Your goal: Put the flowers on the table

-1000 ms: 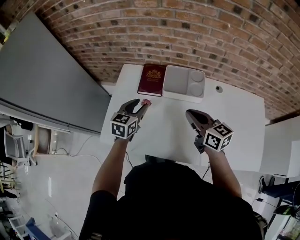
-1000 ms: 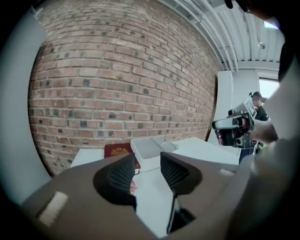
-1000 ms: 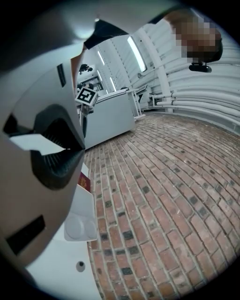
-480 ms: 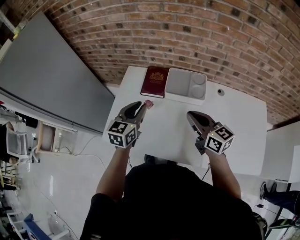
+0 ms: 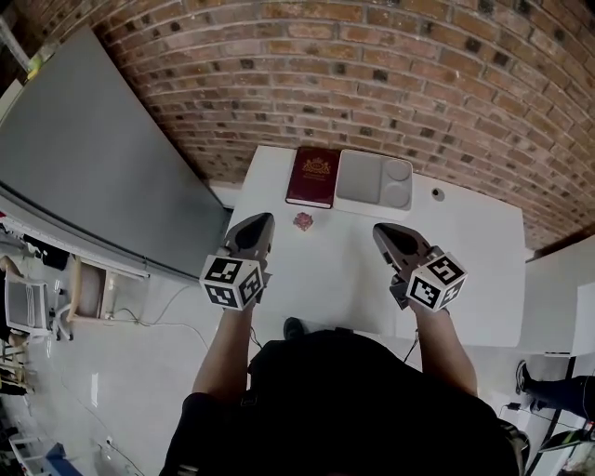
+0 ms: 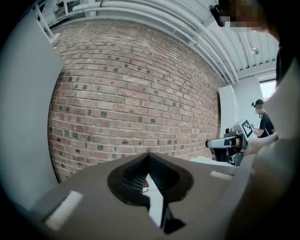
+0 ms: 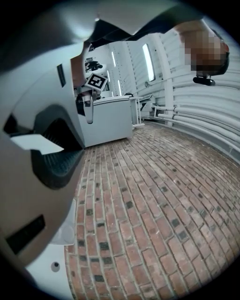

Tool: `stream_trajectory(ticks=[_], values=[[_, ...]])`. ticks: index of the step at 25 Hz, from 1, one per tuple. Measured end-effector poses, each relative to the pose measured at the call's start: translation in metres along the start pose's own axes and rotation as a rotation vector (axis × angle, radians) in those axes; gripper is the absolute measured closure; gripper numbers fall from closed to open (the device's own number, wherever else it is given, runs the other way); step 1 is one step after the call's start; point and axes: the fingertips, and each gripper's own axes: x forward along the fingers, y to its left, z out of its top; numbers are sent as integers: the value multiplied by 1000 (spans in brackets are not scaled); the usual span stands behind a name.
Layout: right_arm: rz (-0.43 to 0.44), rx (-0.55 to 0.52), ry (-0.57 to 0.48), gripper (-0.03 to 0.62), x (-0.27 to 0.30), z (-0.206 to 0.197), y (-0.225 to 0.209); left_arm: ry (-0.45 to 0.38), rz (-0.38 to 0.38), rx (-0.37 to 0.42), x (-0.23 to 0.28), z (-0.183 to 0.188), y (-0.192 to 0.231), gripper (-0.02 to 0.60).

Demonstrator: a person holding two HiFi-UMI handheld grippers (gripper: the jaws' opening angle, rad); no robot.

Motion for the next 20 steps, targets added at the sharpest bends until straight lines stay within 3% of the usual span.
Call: stream_trajectory(ticks=[4,10,20], values=[[-2,-26,-6,585,12,8,17,15,-2,7,-6,1,16,572],[-15,-44,-13,585,16,14,26,-26,-6,17,-9,11,22,572],[-5,-42,-25,585,16,17,32,-12,2,-13,-10,13,27,572]])
